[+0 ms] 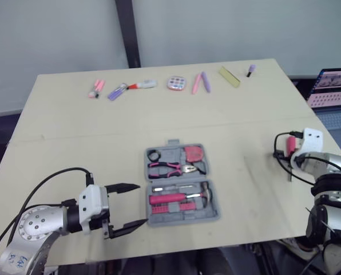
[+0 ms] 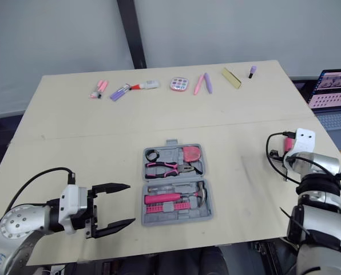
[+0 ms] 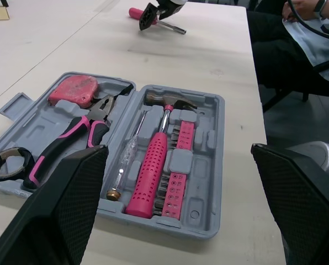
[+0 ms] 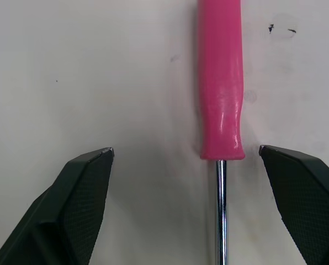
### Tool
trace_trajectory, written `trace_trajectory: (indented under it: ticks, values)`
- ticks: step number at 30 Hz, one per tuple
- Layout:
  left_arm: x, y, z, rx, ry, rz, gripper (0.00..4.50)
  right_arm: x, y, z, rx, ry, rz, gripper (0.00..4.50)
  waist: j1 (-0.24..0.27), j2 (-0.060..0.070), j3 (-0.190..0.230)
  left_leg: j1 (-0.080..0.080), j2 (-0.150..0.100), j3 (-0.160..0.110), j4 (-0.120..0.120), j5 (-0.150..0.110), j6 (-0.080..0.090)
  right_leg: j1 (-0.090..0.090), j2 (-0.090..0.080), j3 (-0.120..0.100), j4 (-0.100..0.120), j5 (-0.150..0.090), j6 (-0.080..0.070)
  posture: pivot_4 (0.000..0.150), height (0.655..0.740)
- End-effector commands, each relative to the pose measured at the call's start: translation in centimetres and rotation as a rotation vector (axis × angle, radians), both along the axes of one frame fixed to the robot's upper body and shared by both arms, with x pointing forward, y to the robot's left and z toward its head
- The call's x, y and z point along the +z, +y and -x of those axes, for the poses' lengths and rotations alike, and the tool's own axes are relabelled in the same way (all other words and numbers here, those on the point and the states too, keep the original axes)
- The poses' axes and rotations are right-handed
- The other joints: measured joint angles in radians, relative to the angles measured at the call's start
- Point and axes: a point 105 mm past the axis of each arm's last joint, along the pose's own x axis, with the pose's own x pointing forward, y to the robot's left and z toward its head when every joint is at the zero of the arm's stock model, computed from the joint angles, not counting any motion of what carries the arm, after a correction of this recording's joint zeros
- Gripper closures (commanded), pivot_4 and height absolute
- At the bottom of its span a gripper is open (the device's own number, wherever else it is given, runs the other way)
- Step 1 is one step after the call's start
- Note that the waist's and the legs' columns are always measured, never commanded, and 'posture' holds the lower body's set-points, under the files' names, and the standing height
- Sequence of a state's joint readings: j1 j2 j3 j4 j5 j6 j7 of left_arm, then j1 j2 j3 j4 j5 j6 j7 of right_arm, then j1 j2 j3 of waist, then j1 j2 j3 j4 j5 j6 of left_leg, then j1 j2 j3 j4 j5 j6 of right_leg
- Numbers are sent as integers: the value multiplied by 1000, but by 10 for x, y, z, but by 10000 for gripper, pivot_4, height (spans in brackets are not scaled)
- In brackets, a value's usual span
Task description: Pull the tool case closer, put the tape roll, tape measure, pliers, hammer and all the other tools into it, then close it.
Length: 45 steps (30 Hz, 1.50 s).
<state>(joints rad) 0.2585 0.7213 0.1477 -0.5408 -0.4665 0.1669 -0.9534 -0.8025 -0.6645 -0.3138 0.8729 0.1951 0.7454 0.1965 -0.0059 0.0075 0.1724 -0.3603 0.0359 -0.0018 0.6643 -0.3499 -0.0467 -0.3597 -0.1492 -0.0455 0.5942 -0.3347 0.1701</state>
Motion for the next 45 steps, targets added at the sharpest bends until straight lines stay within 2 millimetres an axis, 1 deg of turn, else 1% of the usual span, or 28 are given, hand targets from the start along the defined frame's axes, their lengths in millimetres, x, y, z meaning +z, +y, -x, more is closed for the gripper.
trace_trajectory:
  ticks: [1, 2, 3, 8, 9, 20, 23, 26, 29, 31, 33, 35, 39, 42, 43, 45]
  values:
    - [8, -2, 2, -10, -41, -9, 0, 10, -6, -2, -19, -24, 27, 5591, 0, 0, 0, 0, 0, 0, 0, 0, 0, 0, 0, 0, 0, 0, 0, 1500, 7400]
    - [8, -2, 2, -10, -42, -9, 0, 9, -6, -2, -20, -24, 28, 8855, 0, 0, 0, 0, 0, 0, 0, 0, 0, 0, 0, 0, 0, 0, 0, 1500, 7400]
    - [8, -2, 2, -10, -42, -9, 0, 9, -6, -2, -21, -24, 28, 13174, 0, 0, 0, 0, 0, 0, 0, 0, 0, 0, 0, 0, 0, 0, 0, 1500, 7400]
    - [8, -2, 0, -7, -42, -8, 0, 9, -6, -3, -25, -24, 25, 39636, -1, 0, 0, 0, 0, 0, 0, 0, 0, 0, 0, 0, 0, 0, 0, 1500, 7400]
    - [8, -2, 0, -7, -42, -8, 0, 9, -6, -3, -25, -24, 25, 41446, -1, 0, 0, 0, 0, 0, 0, 0, 0, 0, 0, 0, 0, 0, 0, 1500, 7400]
    - [8, -2, -2, -5, -39, -9, 0, 7, -4, -3, -9, -28, 21, 41381, -1, 0, 0, 0, 0, 0, 0, 0, 0, 0, 0, 0, 0, 0, 0, 1500, 7400]
    - [8, -1, -3, 8, -33, 2, 0, 15, -3, -3, 30, -34, 49, 41381, -1, 0, 0, 0, 0, 0, 0, 0, 0, 0, 0, 0, 0, 0, 0, 1500, 7400]
    - [8, 3, -3, 21, -27, -1, 0, 28, 5, -3, 101, -39, 68, 41381, -1, 0, 0, 0, 0, 0, 0, 0, 0, 0, 0, 0, 0, 0, 0, 1500, 7400]
    - [6, 16, -2, 34, -9, -34, 0, 52, 37, 3, 315, -29, 105, 41381, 1, 2, 1, 0, 0, 0, 0, 0, 0, -1, 0, 0, 1, 0, 0, 1500, 7400]
    - [5, 22, -1, 40, -1, -47, 0, 60, 57, 11, 444, -6, 131, 41381, 2, 3, 1, -1, 0, 0, 0, 0, 0, -2, 0, 0, 1, 0, 0, 1500, 7400]
    - [2, 28, -1, 45, 7, -59, 0, 68, 83, 23, 602, 20, 157, 41381, 3, 3, 1, -1, 0, 0, 0, 0, 0, -2, 0, 0, 1, 0, 0, 1500, 7400]
    - [0, 32, -1, 46, 10, -66, 0, 72, 98, 33, 697, 42, 169, 41381, 3, 3, 1, -1, 0, 0, 0, 0, 0, -2, 0, 0, 0, 0, 0, 1500, 7400]
    - [-3, 39, 1, 40, 18, -78, 0, 84, 146, 55, 958, 83, 205, 41381, 3, 3, 2, -2, 0, 0, 0, 0, 0, -2, 0, 0, 1, 0, 0, 1500, 7400]
    - [-4, 44, 2, 37, 20, -85, 0, 85, 174, 70, 1117, 116, 227, 41381, 3, 3, 1, -9, 0, 0, 2, 0, 0, -9, 0, 0, 3, 0, 0, 1500, 7400]
    - [-4, 45, 3, 36, 23, -88, 0, 84, 187, 77, 1192, 126, 227, 41381, 3, 3, 1, -10, 0, 0, 2, 0, 0, -11, 0, 0, 4, 0, 0, 1500, 7400]
    - [-4, 48, 4, 34, 29, -91, 0, 82, 204, 90, 1303, 149, 235, 41381, 3, 3, 2, -10, 0, 2, 2, 0, 0, -13, 0, 0, 6, 0, 0, 1500, 7400]
